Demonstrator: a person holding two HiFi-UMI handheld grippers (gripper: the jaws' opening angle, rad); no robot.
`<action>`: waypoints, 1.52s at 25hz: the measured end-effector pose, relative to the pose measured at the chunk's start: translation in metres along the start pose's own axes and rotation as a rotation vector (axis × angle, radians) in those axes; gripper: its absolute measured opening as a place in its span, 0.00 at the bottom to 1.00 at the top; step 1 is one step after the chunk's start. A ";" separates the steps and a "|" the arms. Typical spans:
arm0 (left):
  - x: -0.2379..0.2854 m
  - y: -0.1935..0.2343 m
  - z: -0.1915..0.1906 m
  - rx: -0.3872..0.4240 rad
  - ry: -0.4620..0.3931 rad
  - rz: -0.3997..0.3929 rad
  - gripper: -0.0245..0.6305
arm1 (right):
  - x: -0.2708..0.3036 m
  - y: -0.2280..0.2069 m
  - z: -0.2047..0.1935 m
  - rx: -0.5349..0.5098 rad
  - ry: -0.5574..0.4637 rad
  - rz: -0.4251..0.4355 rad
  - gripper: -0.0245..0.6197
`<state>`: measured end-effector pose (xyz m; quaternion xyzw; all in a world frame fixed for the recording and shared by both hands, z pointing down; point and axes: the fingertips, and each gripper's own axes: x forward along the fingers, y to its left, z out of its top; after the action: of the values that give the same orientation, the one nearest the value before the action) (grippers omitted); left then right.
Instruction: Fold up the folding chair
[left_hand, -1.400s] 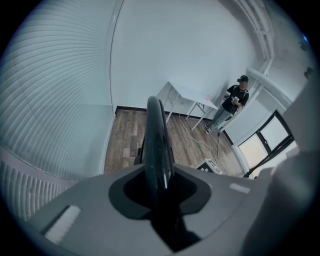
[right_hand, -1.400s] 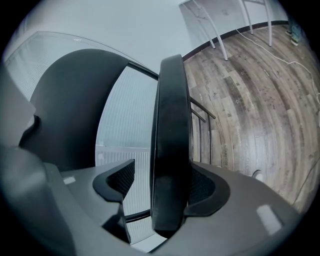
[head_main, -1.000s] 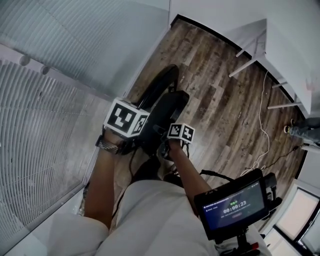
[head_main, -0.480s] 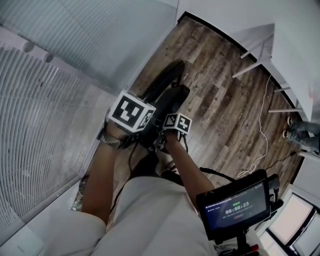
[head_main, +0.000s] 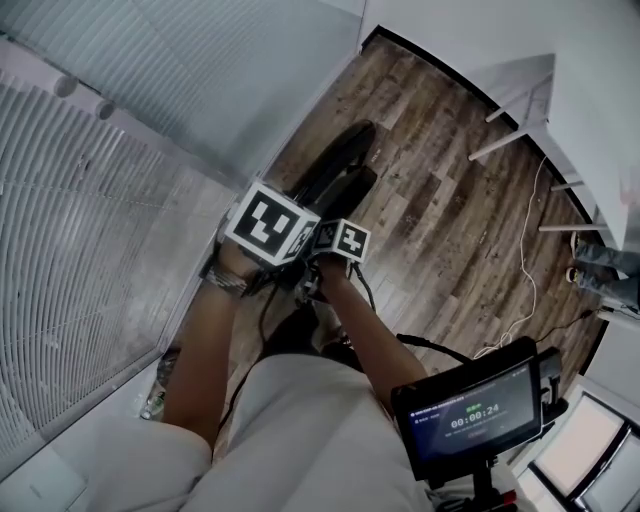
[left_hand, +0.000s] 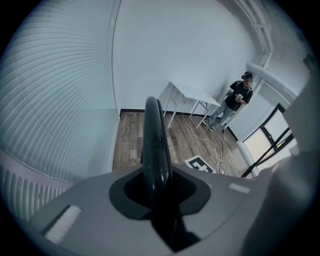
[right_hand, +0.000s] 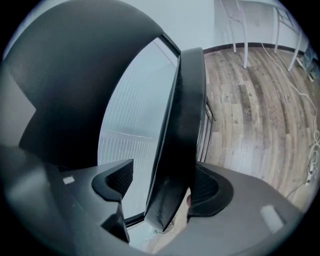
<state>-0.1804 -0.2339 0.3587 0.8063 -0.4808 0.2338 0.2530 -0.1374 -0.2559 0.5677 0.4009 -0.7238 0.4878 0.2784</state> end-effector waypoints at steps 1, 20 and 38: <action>0.000 -0.001 -0.001 0.000 0.003 0.004 0.13 | 0.003 0.004 -0.001 -0.023 0.004 -0.001 0.56; -0.008 0.008 -0.001 0.010 0.000 0.016 0.12 | 0.014 0.033 -0.001 -0.075 0.078 0.074 0.55; 0.000 -0.010 0.001 0.019 0.018 0.053 0.12 | -0.003 0.002 -0.008 -0.155 0.103 0.074 0.41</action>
<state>-0.1715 -0.2306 0.3563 0.7934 -0.4976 0.2525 0.2433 -0.1380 -0.2474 0.5674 0.3256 -0.7584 0.4601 0.3273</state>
